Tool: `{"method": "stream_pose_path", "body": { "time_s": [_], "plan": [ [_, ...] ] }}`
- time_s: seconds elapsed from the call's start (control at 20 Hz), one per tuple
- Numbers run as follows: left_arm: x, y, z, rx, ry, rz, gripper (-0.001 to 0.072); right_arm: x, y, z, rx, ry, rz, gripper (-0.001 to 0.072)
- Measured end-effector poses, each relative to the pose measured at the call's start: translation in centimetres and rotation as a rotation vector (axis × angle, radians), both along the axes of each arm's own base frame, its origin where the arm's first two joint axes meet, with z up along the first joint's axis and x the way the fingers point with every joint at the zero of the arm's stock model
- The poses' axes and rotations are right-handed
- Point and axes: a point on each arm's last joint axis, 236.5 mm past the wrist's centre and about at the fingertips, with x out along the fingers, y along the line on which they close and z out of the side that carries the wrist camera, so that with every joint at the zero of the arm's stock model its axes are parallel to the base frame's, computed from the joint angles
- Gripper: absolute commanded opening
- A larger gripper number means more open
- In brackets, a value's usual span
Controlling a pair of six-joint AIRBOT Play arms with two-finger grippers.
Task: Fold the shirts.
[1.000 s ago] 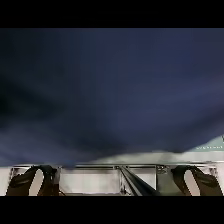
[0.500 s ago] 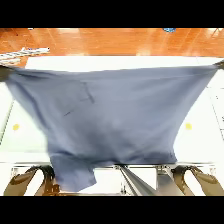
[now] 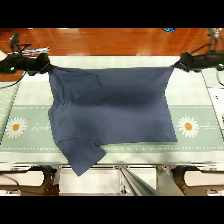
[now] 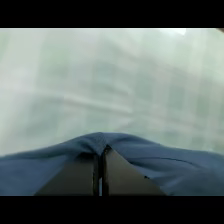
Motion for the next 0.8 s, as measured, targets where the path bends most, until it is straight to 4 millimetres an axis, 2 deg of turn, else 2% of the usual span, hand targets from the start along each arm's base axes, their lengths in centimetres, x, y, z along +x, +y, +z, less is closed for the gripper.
{"method": "stream_pose_path", "body": {
  "time_s": [0.1,0.2,0.3,0.4,0.5,0.6,0.7,0.8],
  "plan": [
    [2.1,-0.4,-1.6,-0.031,0.044,-0.004,0.0017,2.6,0.1,-1.8,0.026,0.028,-0.024,0.0024],
    [2.8,-0.8,-2.3,-0.05,0.08,-0.021,0.0017,3.9,0.1,-3.0,0.043,0.053,-0.035,0.0024],
    [2.8,-1.0,-2.5,-0.058,0.102,-0.043,0.0017,4.3,0.2,-3.7,0.052,0.073,-0.035,0.0024],
    [2.2,-1.0,-2.0,-0.06,0.119,-0.07,0.0017,3.9,0.0,-4.1,0.059,0.103,-0.023,0.0025],
    [0.7,-1.0,-1.1,-0.037,0.139,-0.126,0.0016,2.7,-0.6,-4.1,0.063,0.145,0.0,0.0024],
    [-1.6,-0.7,-0.8,0.009,0.185,-0.173,0.0017,1.1,-1.3,-3.8,0.062,0.188,0.031,0.0025],
    [-4.6,-0.5,-1.5,0.036,0.244,-0.199,0.0016,-1.1,-2.1,-4.2,0.04,0.257,0.068,0.0025],
    [-7.9,-0.8,-3.1,0.039,0.31,-0.208,0.0016,-3.1,-2.5,-5.1,0.027,0.328,0.096,0.0025]
  ]
}}
